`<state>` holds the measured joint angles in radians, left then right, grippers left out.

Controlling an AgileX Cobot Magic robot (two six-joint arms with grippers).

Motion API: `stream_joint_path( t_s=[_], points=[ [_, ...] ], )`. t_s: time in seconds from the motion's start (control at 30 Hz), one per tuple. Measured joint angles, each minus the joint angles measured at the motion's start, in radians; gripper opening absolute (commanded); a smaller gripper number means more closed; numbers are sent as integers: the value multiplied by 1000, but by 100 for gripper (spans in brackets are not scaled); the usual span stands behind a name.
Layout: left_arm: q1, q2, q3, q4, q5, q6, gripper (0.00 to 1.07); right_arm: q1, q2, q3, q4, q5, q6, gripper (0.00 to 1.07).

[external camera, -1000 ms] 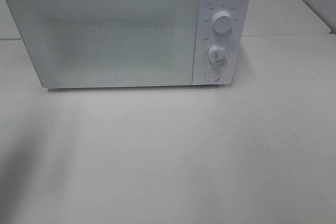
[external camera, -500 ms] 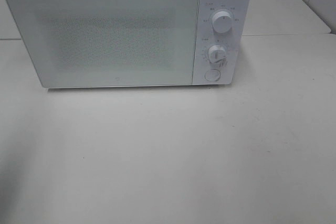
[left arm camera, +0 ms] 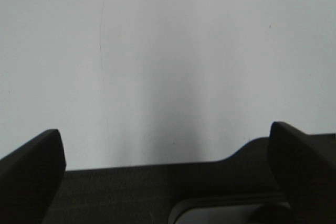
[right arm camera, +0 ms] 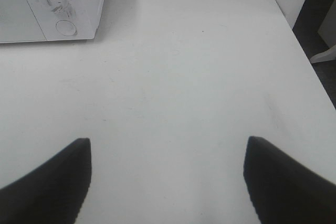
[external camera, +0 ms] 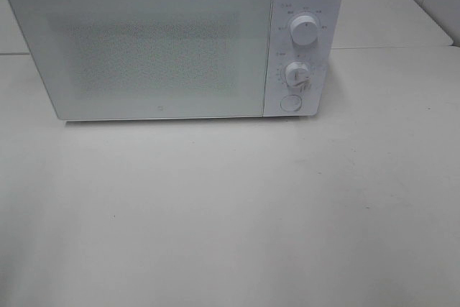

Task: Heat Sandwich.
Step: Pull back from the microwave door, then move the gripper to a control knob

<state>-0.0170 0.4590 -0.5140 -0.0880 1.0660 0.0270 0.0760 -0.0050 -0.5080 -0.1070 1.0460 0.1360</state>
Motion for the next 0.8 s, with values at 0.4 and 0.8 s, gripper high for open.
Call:
stream_joint_path(
  t_s=[0.4,0.8],
  points=[
    [0,-291,17,21,-28,-3,101,0,0,0,0,0,0,76],
    [0,-461,17,28,-29,-3,101,0,0,0,0,0,0,76]
  ],
)
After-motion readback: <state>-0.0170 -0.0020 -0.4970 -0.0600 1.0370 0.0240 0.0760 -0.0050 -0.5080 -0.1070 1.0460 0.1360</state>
